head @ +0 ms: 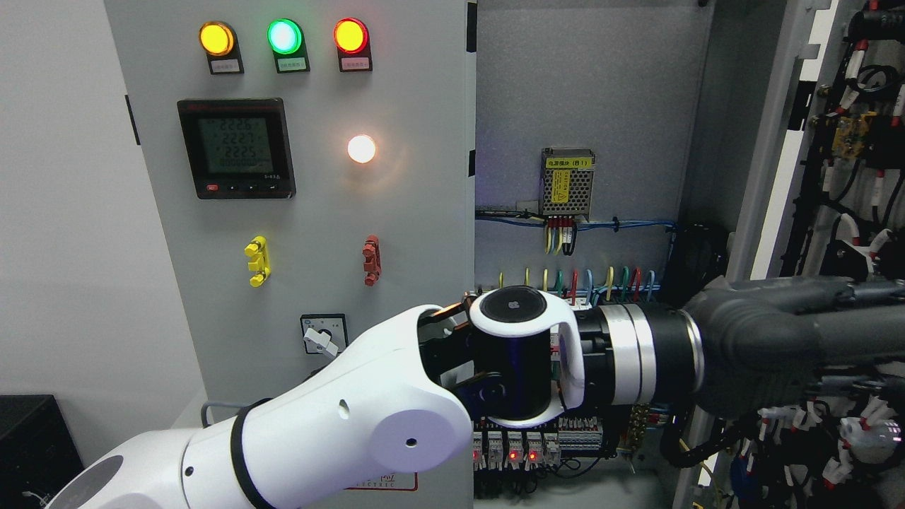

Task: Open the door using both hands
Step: 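Sweep the left arm outward, swinging the door wide open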

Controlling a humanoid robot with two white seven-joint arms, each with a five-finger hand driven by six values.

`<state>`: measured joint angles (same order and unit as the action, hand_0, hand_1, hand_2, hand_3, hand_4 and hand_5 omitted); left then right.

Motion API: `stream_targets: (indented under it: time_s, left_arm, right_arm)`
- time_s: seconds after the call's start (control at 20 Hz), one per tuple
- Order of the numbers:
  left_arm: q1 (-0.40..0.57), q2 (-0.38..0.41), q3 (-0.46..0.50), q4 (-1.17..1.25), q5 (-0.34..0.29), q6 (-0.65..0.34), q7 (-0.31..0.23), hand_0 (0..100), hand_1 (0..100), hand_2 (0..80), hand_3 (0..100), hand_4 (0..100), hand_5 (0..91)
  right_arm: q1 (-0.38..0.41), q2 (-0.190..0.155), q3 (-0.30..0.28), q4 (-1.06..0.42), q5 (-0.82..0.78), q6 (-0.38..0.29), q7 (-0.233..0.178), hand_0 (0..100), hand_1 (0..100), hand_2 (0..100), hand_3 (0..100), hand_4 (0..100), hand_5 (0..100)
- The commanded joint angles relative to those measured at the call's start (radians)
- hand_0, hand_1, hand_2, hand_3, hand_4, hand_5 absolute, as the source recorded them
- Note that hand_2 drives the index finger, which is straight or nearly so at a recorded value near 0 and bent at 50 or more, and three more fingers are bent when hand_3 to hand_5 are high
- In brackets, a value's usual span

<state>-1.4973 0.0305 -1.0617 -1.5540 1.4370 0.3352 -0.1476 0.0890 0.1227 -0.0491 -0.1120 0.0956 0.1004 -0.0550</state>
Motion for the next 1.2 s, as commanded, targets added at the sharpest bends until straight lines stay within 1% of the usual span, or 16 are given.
stream_targets:
  time_s: [0.0,0.15,0.25,0.4,0.55,0.75,0.9,1.15]
  left_arm:
    - [0.012,-0.167,-0.015,0.021,-0.056,-0.013,0.020,12,56,0.0,0,0,0.0]
    - [0.017,-0.198,-0.024,0.052,-0.055,-0.021,0.020,12,56,0.0,0,0,0.0]
    - [0.019,-0.219,-0.026,0.083,-0.056,-0.045,0.020,12,56,0.0,0,0,0.0]
    - [0.019,-0.221,-0.053,0.103,-0.055,-0.111,0.022,12,56,0.0,0,0,0.0]
    - [0.026,-0.221,-0.075,0.117,-0.052,-0.128,0.022,12,56,0.0,0,0,0.0]
    - [0.028,-0.221,-0.121,0.172,-0.046,-0.180,0.020,12,56,0.0,0,0,0.0]
    - [0.031,-0.221,-0.144,0.189,-0.041,-0.193,0.017,12,56,0.0,0,0,0.0]
    - [0.031,-0.219,-0.135,0.190,-0.040,-0.191,0.011,12,56,0.0,0,0,0.0]
  right_arm:
    - [0.000,0.000,0.000,0.000,0.000,0.001,0.000,10,13,0,0,0,0]
    - [0.000,0.000,0.000,0.000,0.000,0.001,0.000,10,13,0,0,0,0]
    - [0.000,0.000,0.000,0.000,0.000,0.001,0.000,10,13,0,0,0,0]
    - [0.000,0.000,0.000,0.000,0.000,0.001,0.000,10,13,0,0,0,0]
    - [0.000,0.000,0.000,0.000,0.000,0.001,0.000,10,13,0,0,0,0]
    - [0.000,0.000,0.000,0.000,0.000,0.001,0.000,10,13,0,0,0,0]
    - [0.000,0.000,0.000,0.000,0.000,0.001,0.000,10,13,0,0,0,0]
    - [0.000,0.000,0.000,0.000,0.000,0.001,0.000,10,13,0,0,0,0]
